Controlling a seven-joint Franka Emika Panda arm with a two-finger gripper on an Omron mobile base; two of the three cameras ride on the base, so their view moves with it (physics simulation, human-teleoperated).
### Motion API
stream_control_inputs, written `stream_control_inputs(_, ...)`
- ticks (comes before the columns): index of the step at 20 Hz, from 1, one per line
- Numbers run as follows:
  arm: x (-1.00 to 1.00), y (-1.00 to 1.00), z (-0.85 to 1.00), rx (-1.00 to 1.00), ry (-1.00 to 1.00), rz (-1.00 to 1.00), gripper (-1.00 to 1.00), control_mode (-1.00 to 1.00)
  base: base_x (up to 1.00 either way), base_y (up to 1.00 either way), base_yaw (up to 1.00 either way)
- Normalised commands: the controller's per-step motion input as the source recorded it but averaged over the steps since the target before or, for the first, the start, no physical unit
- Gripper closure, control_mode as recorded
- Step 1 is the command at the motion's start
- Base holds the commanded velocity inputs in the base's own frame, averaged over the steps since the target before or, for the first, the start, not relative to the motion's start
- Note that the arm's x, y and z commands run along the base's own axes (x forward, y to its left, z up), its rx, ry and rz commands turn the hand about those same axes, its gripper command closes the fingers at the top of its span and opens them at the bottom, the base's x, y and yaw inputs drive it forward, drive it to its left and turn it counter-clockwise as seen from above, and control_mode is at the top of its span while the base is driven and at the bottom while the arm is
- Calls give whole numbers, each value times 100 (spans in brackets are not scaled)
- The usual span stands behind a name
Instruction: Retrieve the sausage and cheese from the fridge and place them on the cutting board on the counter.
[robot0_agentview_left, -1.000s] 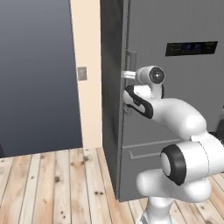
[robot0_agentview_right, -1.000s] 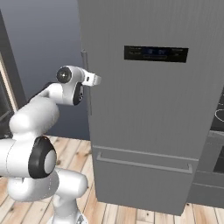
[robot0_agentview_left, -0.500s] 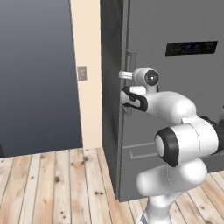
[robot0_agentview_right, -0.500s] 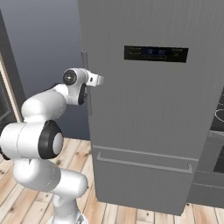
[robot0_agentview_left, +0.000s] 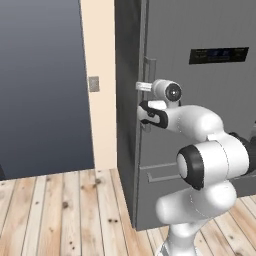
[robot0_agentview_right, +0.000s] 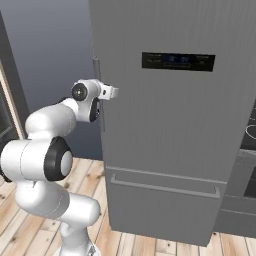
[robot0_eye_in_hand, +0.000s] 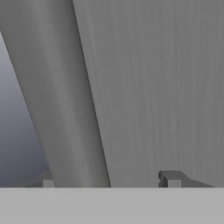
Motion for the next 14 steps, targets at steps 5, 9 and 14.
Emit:
stream_control_inputs(5,-4,0,0,0,0,0,100,-100,0,0,0)
stream_control_inputs(9,-69,0,0,0,0,0,100,-100,0,0,0)
stream_control_inputs(14,-90,-14,0,0,3,0,100,-100,0,0,0)
